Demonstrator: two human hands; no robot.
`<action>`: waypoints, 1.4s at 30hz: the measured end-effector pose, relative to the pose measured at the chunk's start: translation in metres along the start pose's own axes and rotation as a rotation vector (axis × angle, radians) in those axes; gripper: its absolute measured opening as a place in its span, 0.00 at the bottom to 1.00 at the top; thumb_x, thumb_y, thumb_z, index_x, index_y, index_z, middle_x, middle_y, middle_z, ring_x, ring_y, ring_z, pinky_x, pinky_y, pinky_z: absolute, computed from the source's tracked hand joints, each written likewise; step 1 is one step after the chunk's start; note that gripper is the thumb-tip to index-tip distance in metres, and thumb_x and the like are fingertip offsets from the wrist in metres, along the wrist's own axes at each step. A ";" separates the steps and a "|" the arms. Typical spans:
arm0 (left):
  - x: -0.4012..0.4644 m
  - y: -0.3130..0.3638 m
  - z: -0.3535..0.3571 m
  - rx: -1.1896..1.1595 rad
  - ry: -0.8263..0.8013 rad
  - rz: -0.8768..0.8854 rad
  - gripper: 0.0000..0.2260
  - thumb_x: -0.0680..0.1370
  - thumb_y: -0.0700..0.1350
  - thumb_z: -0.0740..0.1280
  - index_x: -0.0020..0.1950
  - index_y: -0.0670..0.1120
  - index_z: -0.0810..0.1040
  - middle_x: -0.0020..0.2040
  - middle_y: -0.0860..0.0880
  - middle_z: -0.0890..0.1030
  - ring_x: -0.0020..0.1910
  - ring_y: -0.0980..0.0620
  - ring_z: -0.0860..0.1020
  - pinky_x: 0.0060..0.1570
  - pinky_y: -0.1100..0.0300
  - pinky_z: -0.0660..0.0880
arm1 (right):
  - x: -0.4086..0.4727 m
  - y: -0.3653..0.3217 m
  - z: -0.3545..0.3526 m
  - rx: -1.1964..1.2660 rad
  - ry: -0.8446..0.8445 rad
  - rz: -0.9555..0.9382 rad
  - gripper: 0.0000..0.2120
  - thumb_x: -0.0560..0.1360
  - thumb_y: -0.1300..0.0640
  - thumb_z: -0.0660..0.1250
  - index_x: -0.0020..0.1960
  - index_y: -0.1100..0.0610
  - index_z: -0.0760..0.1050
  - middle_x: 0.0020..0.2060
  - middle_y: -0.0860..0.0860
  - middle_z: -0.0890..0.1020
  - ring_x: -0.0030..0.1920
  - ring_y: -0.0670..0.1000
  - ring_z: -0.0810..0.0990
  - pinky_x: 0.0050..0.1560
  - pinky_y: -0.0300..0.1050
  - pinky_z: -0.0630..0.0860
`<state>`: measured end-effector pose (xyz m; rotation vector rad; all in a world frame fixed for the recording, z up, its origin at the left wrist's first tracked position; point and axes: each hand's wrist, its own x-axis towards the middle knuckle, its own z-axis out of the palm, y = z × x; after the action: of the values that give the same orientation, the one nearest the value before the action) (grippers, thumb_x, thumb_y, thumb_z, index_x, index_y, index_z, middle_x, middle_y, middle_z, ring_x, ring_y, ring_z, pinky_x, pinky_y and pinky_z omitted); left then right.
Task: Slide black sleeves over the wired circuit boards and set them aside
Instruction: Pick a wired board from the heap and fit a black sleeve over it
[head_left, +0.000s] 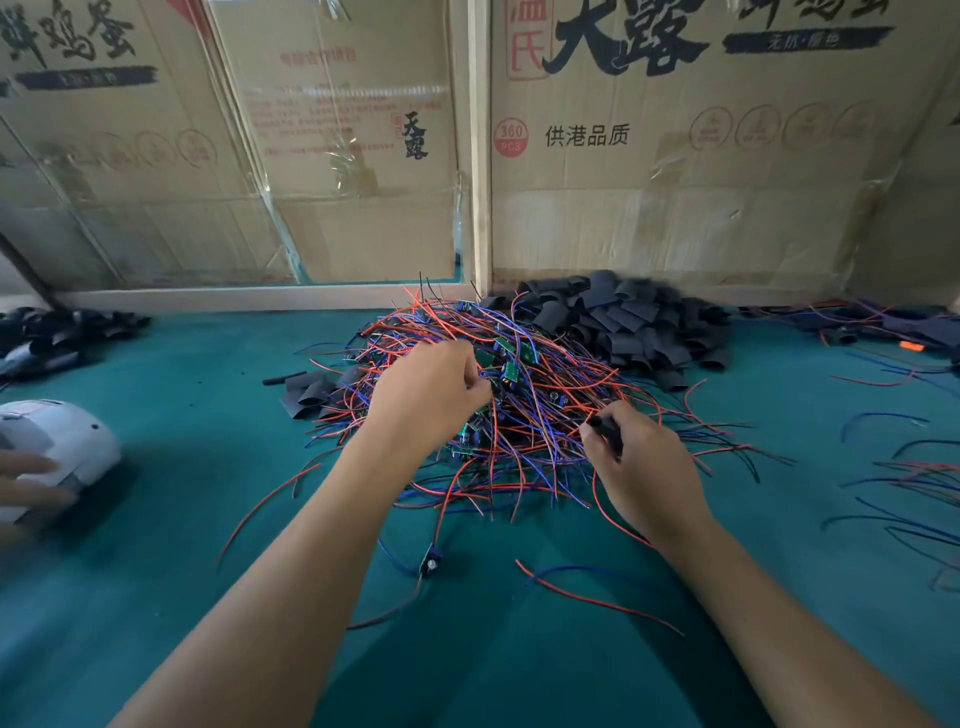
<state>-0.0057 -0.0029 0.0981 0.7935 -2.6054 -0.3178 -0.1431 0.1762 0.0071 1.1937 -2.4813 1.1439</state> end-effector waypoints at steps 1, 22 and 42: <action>0.008 0.002 -0.001 0.071 0.031 0.007 0.06 0.79 0.49 0.65 0.44 0.48 0.76 0.40 0.50 0.81 0.42 0.46 0.79 0.41 0.52 0.77 | -0.001 0.000 -0.001 0.002 0.004 -0.002 0.09 0.80 0.49 0.65 0.42 0.51 0.71 0.31 0.45 0.75 0.34 0.50 0.74 0.32 0.46 0.65; 0.071 0.034 0.001 0.461 0.026 0.292 0.19 0.77 0.63 0.65 0.58 0.49 0.78 0.54 0.49 0.83 0.58 0.46 0.78 0.62 0.50 0.66 | 0.002 0.002 -0.002 -0.053 0.011 -0.029 0.11 0.80 0.48 0.63 0.41 0.52 0.69 0.31 0.46 0.74 0.32 0.46 0.72 0.31 0.45 0.64; -0.024 0.064 0.055 -2.281 -0.268 -0.580 0.14 0.83 0.50 0.59 0.56 0.41 0.78 0.37 0.50 0.78 0.31 0.56 0.73 0.32 0.65 0.74 | 0.015 0.019 -0.016 0.059 0.162 0.041 0.13 0.79 0.49 0.66 0.39 0.53 0.70 0.28 0.45 0.73 0.30 0.45 0.71 0.29 0.44 0.65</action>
<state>-0.0426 0.0678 0.0619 0.3608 -0.5751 -2.6444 -0.1699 0.1855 0.0139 1.0248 -2.3766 1.2783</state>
